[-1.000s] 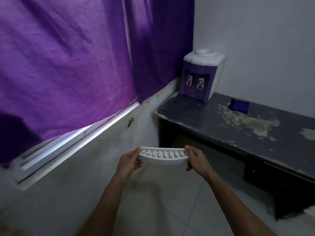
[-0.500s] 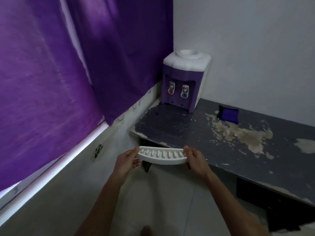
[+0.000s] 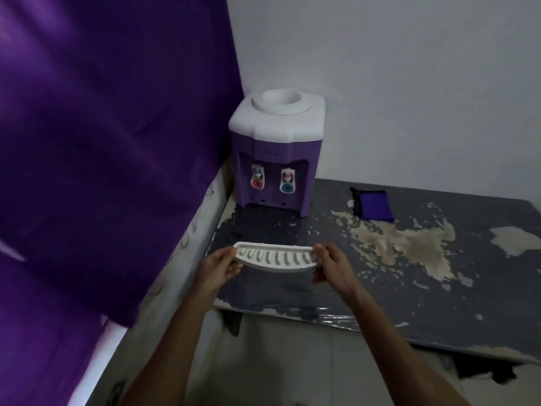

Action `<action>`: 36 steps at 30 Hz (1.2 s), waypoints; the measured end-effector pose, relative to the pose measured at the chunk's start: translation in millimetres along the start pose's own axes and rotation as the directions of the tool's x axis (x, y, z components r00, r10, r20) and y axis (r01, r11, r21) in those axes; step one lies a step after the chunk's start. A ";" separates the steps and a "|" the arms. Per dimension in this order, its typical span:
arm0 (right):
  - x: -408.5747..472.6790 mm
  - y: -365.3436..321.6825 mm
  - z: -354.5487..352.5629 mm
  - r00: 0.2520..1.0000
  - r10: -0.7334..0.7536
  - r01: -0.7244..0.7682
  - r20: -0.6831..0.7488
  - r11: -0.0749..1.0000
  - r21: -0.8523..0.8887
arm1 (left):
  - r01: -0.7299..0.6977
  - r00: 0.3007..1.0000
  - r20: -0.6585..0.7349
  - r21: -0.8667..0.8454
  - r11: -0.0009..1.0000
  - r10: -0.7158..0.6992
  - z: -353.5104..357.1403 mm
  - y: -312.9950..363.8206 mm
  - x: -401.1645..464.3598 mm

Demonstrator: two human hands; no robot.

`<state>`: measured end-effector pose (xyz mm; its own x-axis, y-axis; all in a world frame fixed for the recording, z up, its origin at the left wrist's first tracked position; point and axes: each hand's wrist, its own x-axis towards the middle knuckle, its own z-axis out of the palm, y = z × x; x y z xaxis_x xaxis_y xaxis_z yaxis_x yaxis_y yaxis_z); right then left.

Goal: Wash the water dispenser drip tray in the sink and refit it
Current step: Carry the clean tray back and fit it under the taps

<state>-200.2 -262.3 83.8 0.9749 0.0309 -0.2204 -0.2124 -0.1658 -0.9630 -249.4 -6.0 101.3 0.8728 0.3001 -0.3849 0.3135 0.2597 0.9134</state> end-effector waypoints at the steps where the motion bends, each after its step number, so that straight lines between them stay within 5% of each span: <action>1: 11.6 1.8 1.4 1.000 0.028 -0.028 -0.003 0.999 0.038 | 0.014 1.000 -0.002 0.002 1.000 -0.014 2.8 0.6 14.0; 16: 190.9 15.7 15.8 0.981 0.186 -0.166 -0.058 0.954 0.252 | 0.135 0.991 -0.026 0.027 0.990 -0.134 50.4 11.7 203.2; 36: 258.1 53.0 65.1 0.834 0.526 -0.396 -0.168 0.782 0.481 | 0.278 0.958 -0.064 -0.014 0.960 -0.278 46.1 -14.2 314.9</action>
<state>35.9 -199.0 -34.2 0.7121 -0.2270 -0.6644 -0.5845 0.3325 -0.7401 38.3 42.6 -26.8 0.7254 0.2738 -0.6316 0.5387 0.3453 0.7685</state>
